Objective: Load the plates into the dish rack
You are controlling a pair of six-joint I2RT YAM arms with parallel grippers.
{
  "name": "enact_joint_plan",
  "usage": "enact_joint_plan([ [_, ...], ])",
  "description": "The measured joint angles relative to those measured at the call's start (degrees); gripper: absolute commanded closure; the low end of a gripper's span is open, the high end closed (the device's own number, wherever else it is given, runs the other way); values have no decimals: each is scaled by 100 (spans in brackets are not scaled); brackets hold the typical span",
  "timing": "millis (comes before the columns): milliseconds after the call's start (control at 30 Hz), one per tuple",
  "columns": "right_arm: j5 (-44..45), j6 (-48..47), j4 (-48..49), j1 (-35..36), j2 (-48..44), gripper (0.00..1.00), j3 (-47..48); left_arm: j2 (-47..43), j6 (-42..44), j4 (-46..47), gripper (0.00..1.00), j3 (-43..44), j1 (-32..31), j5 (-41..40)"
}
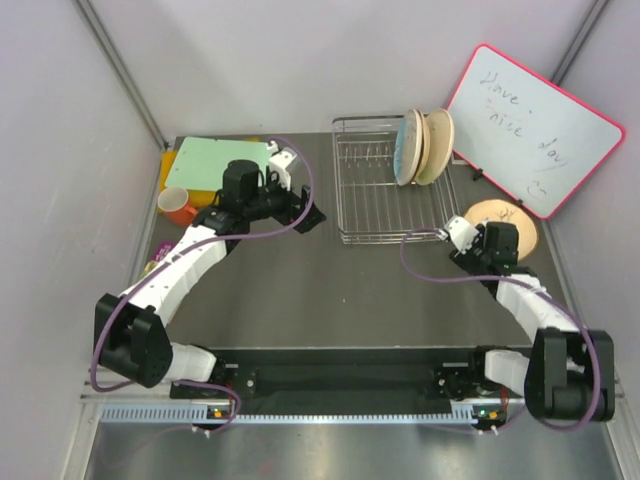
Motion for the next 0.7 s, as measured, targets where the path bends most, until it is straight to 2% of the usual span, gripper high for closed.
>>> enact_joint_plan([
  [133, 168, 61, 487, 0, 621, 42, 4, 2, 2, -55, 1, 0, 63, -20],
  [200, 258, 85, 699, 0, 883, 49, 24, 11, 0, -68, 1, 0, 94, -20],
  [267, 343, 92, 879, 0, 1084, 61, 50, 28, 0, -83, 1, 0, 131, -22],
  [333, 417, 74, 1025, 0, 1204, 65, 55, 55, 0, -90, 1, 0, 162, -22],
  [400, 505, 59, 1152, 0, 1244, 80, 35, 83, -2, -90, 1, 0, 197, -22],
  [433, 560, 33, 1213, 0, 1250, 95, 31, 98, -2, -90, 1, 0, 212, -22],
  [467, 546, 50, 1239, 0, 1257, 100, -2, 111, -2, -90, 1, 0, 225, -20],
  [600, 636, -223, 1637, 11, 1093, 100, -400, 122, -2, -101, 1, 0, 245, -20],
  [700, 627, -459, 1416, 0, 431, 100, -820, 122, 0, -103, 1, 0, 245, -22],
])
